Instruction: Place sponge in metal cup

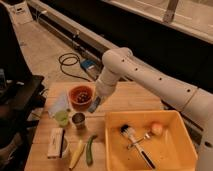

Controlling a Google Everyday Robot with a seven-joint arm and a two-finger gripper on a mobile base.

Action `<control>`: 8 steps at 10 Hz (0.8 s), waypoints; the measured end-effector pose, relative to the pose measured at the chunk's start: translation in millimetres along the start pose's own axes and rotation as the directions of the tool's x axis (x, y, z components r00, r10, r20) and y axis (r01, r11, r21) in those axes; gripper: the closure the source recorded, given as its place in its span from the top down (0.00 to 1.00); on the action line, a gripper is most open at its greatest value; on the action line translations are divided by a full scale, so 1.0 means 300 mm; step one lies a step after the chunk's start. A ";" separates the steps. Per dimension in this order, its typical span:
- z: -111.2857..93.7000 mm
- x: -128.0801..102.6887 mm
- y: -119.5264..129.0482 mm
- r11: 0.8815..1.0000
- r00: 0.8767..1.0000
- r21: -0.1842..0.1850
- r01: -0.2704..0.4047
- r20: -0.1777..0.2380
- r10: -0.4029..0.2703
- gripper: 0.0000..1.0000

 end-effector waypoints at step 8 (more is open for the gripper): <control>0.031 -0.018 -0.065 0.997 0.999 0.059 0.045 0.009 -0.045 0.00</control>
